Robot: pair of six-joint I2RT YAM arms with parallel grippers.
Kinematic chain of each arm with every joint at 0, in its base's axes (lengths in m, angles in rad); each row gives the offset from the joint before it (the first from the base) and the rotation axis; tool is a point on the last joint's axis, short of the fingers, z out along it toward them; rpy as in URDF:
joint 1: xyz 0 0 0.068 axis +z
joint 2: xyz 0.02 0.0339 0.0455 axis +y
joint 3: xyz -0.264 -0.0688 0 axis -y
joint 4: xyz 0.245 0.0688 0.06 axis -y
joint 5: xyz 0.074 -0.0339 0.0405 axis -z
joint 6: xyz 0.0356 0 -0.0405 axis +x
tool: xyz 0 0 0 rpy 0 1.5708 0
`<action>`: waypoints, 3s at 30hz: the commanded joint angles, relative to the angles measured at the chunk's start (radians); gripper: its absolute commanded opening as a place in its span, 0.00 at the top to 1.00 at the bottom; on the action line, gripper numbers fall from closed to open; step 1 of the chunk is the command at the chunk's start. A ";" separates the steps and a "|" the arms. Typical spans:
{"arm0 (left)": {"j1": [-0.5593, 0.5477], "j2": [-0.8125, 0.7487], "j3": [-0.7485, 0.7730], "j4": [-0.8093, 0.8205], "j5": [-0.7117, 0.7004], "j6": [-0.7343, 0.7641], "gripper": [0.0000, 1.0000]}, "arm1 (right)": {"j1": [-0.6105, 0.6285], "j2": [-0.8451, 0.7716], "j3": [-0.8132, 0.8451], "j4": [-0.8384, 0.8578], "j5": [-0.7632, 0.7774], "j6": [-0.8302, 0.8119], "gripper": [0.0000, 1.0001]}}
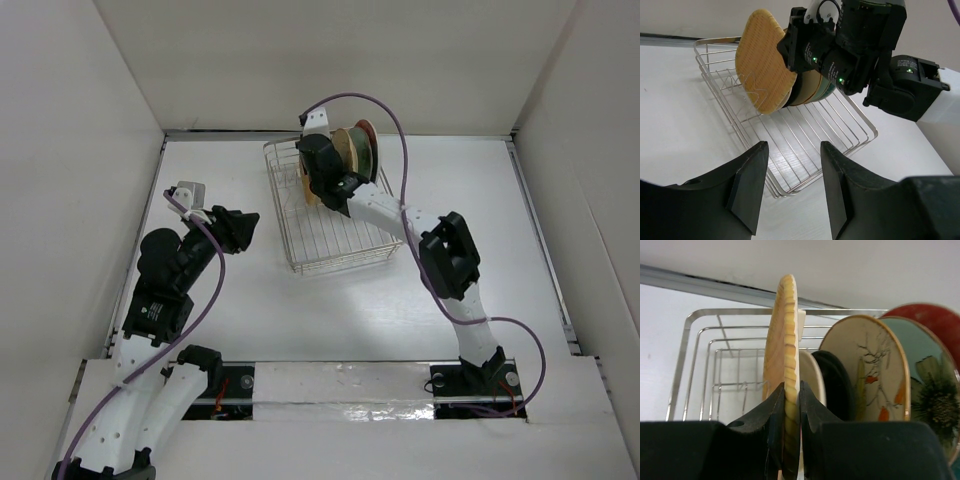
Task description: Load the plates into the dish rack
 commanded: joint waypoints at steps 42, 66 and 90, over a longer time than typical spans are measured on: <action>0.000 0.014 -0.004 0.023 -0.039 0.007 0.32 | -0.032 -0.130 -0.113 -0.096 -0.099 0.184 0.42; 0.000 0.012 -0.004 0.021 -0.043 0.008 0.33 | -0.050 -0.093 0.108 -0.257 -0.111 0.095 1.00; 0.000 0.021 -0.004 0.023 -0.045 0.002 0.33 | -0.087 0.012 0.418 -0.622 -0.261 0.088 1.00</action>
